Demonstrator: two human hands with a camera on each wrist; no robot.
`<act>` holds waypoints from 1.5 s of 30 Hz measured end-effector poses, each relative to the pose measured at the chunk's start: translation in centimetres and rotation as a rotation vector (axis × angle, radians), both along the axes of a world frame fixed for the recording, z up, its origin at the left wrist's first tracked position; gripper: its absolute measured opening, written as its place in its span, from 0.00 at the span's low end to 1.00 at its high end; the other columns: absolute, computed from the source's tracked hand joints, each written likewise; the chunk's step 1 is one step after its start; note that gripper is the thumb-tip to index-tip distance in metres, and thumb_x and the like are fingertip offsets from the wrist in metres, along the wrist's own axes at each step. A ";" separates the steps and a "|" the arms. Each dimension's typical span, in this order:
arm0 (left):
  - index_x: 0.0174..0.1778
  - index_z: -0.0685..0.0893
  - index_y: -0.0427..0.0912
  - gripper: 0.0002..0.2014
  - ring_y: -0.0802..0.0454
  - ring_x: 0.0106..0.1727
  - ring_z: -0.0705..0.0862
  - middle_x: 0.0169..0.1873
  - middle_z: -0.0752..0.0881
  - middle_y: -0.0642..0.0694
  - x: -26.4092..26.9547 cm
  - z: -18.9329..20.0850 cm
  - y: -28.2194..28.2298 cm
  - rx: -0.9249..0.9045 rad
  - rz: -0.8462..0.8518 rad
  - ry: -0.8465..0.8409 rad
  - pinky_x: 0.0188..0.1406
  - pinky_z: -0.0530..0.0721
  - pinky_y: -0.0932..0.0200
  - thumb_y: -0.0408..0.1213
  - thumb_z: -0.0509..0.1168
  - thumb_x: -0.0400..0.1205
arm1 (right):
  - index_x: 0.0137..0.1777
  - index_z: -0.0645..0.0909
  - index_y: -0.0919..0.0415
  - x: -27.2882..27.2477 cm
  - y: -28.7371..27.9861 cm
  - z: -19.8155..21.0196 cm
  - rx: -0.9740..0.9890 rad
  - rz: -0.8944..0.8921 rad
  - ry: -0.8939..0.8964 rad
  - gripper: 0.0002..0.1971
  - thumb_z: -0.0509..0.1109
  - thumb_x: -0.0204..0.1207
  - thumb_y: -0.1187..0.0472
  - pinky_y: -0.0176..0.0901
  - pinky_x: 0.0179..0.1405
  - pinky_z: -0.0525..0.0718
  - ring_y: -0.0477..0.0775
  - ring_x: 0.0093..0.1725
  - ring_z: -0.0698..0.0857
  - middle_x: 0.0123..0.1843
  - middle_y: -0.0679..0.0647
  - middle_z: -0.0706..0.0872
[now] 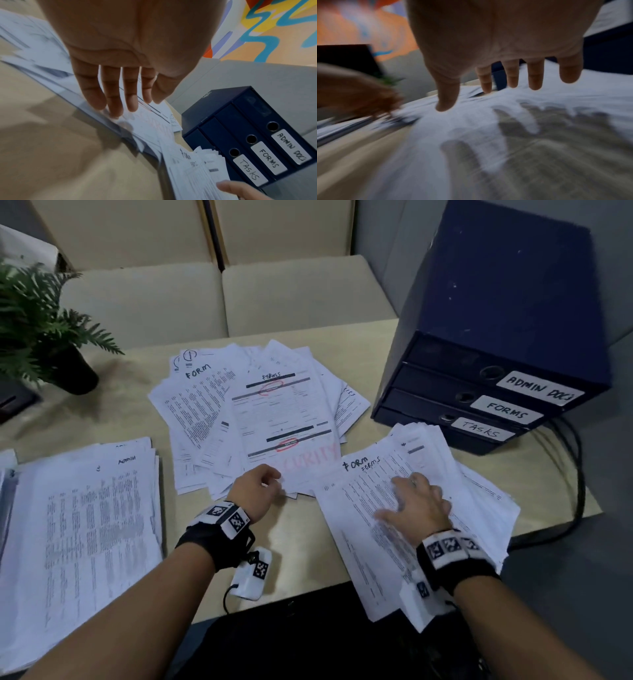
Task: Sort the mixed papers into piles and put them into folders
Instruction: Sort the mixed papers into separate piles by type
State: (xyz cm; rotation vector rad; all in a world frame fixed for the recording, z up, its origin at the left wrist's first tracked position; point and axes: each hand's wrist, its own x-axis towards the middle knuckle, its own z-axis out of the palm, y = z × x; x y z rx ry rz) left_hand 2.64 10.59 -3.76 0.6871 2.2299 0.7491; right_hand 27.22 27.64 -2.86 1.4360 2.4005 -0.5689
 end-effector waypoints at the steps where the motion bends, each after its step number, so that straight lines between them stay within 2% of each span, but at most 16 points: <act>1: 0.50 0.83 0.48 0.05 0.50 0.48 0.82 0.47 0.85 0.51 -0.6 -0.1 -0.5 -0.007 -0.006 0.000 0.47 0.72 0.62 0.37 0.67 0.80 | 0.79 0.62 0.43 -0.8 -1.9 0.2 -0.010 0.069 -0.020 0.42 0.71 0.67 0.31 0.65 0.75 0.62 0.63 0.80 0.59 0.85 0.52 0.54; 4: 0.48 0.82 0.50 0.05 0.50 0.47 0.82 0.46 0.85 0.50 -1.5 -0.6 -1.0 -0.028 -0.028 -0.027 0.46 0.72 0.62 0.38 0.69 0.79 | 0.82 0.52 0.42 -2.7 -6.8 -0.9 -0.061 0.173 -0.129 0.53 0.68 0.60 0.22 0.72 0.76 0.56 0.67 0.83 0.49 0.87 0.52 0.41; 7: 0.46 0.81 0.53 0.04 0.49 0.47 0.83 0.46 0.86 0.50 -1.4 -1.0 -0.8 -0.011 -0.083 -0.044 0.41 0.74 0.62 0.39 0.68 0.79 | 0.82 0.49 0.45 -3.7 -7.9 -2.4 -0.127 0.102 -0.188 0.50 0.70 0.65 0.31 0.76 0.76 0.53 0.68 0.84 0.43 0.86 0.51 0.34; 11: 0.47 0.82 0.50 0.04 0.49 0.48 0.83 0.46 0.86 0.49 -1.2 -0.9 -0.2 0.026 -0.134 -0.042 0.43 0.72 0.62 0.36 0.67 0.80 | 0.78 0.58 0.48 -3.2 -6.5 -2.3 -0.078 -0.014 -0.081 0.34 0.69 0.75 0.54 0.75 0.75 0.60 0.63 0.83 0.49 0.87 0.52 0.42; 13: 0.48 0.82 0.49 0.04 0.50 0.48 0.82 0.46 0.86 0.49 -1.1 -0.7 0.0 0.029 -0.140 -0.035 0.44 0.72 0.62 0.36 0.67 0.80 | 0.76 0.61 0.48 -2.4 -5.3 -2.0 -0.036 -0.034 -0.056 0.31 0.68 0.75 0.60 0.73 0.74 0.63 0.62 0.82 0.53 0.87 0.52 0.45; 16: 0.48 0.82 0.49 0.04 0.51 0.48 0.82 0.46 0.85 0.51 -0.8 -0.5 0.1 0.027 -0.138 -0.031 0.39 0.72 0.64 0.37 0.67 0.79 | 0.77 0.62 0.46 -1.5 -3.8 -2.0 -0.087 -0.070 -0.059 0.32 0.70 0.75 0.59 0.71 0.73 0.64 0.62 0.81 0.53 0.86 0.53 0.46; 18: 0.47 0.82 0.49 0.04 0.52 0.47 0.82 0.45 0.85 0.51 -0.6 -0.4 0.1 0.039 -0.121 -0.026 0.36 0.71 0.69 0.37 0.68 0.79 | 0.76 0.63 0.46 -1.3 -3.2 -2.0 -0.114 -0.077 -0.061 0.32 0.72 0.74 0.53 0.70 0.73 0.64 0.62 0.80 0.54 0.86 0.53 0.48; 22: 0.48 0.83 0.48 0.05 0.50 0.47 0.83 0.45 0.85 0.51 -1.1 0.0 0.0 0.041 -0.088 -0.014 0.43 0.74 0.63 0.35 0.68 0.78 | 0.77 0.66 0.49 -2.6 -2.9 -1.3 -0.056 -0.021 -0.011 0.33 0.71 0.74 0.43 0.62 0.74 0.66 0.63 0.78 0.61 0.84 0.55 0.56; 25: 0.52 0.84 0.45 0.08 0.49 0.50 0.83 0.51 0.84 0.47 -2.3 0.2 -0.2 0.010 -0.032 0.048 0.48 0.73 0.62 0.34 0.67 0.78 | 0.74 0.72 0.54 -5.9 -2.7 -0.1 -0.103 -0.019 0.158 0.28 0.71 0.75 0.47 0.53 0.70 0.71 0.59 0.73 0.68 0.78 0.53 0.68; 28: 0.58 0.85 0.41 0.14 0.44 0.59 0.80 0.59 0.80 0.40 -3.8 0.2 -0.6 -0.002 0.034 0.099 0.53 0.73 0.61 0.30 0.66 0.76 | 0.74 0.73 0.58 -10.4 -2.4 0.3 -0.191 -0.053 0.274 0.28 0.72 0.76 0.51 0.49 0.71 0.71 0.58 0.74 0.70 0.76 0.55 0.71; 32: 0.67 0.81 0.41 0.20 0.42 0.71 0.74 0.71 0.76 0.38 -5.4 -0.3 -1.1 -0.061 0.038 0.086 0.71 0.71 0.53 0.32 0.66 0.78 | 0.78 0.67 0.62 -15.3 -1.6 -0.7 -0.209 -0.166 0.278 0.33 0.71 0.76 0.50 0.50 0.72 0.72 0.63 0.76 0.71 0.77 0.59 0.71; 36: 0.73 0.75 0.45 0.25 0.39 0.74 0.71 0.73 0.73 0.39 -6.4 -0.7 -1.4 -0.145 0.043 0.053 0.72 0.71 0.47 0.36 0.65 0.78 | 0.78 0.63 0.64 -18.3 -1.6 -1.4 -0.164 -0.297 0.151 0.33 0.70 0.78 0.51 0.54 0.68 0.75 0.66 0.73 0.72 0.74 0.63 0.73; 39: 0.77 0.70 0.50 0.30 0.36 0.77 0.62 0.77 0.65 0.39 -7.7 -1.0 -2.2 -0.286 0.025 0.103 0.73 0.69 0.42 0.40 0.65 0.76 | 0.76 0.65 0.64 -20.1 -2.4 -1.8 -0.138 -0.312 0.177 0.31 0.71 0.77 0.56 0.57 0.66 0.79 0.66 0.71 0.75 0.71 0.65 0.76; 41: 0.77 0.69 0.50 0.31 0.35 0.76 0.63 0.78 0.63 0.38 -8.8 -1.1 -3.0 -0.310 0.057 0.092 0.73 0.69 0.43 0.39 0.65 0.76 | 0.75 0.65 0.64 -21.1 -3.1 -1.8 -0.197 -0.369 0.217 0.30 0.72 0.77 0.57 0.53 0.62 0.82 0.67 0.67 0.79 0.69 0.66 0.79; 43: 0.78 0.68 0.47 0.31 0.35 0.74 0.68 0.77 0.65 0.37 -9.3 -1.1 -3.5 -0.267 0.079 0.085 0.71 0.71 0.47 0.37 0.64 0.77 | 0.74 0.67 0.66 -21.4 -3.8 -1.6 -0.251 -0.432 0.282 0.28 0.72 0.77 0.59 0.45 0.52 0.81 0.65 0.63 0.82 0.67 0.66 0.80; 45: 0.79 0.64 0.45 0.32 0.37 0.70 0.74 0.74 0.70 0.37 -9.7 -0.8 -4.1 -0.188 0.120 0.022 0.66 0.74 0.51 0.37 0.64 0.78 | 0.66 0.75 0.68 -21.2 -4.5 -1.4 -0.267 -0.399 0.334 0.18 0.69 0.78 0.63 0.39 0.42 0.76 0.63 0.58 0.84 0.62 0.64 0.84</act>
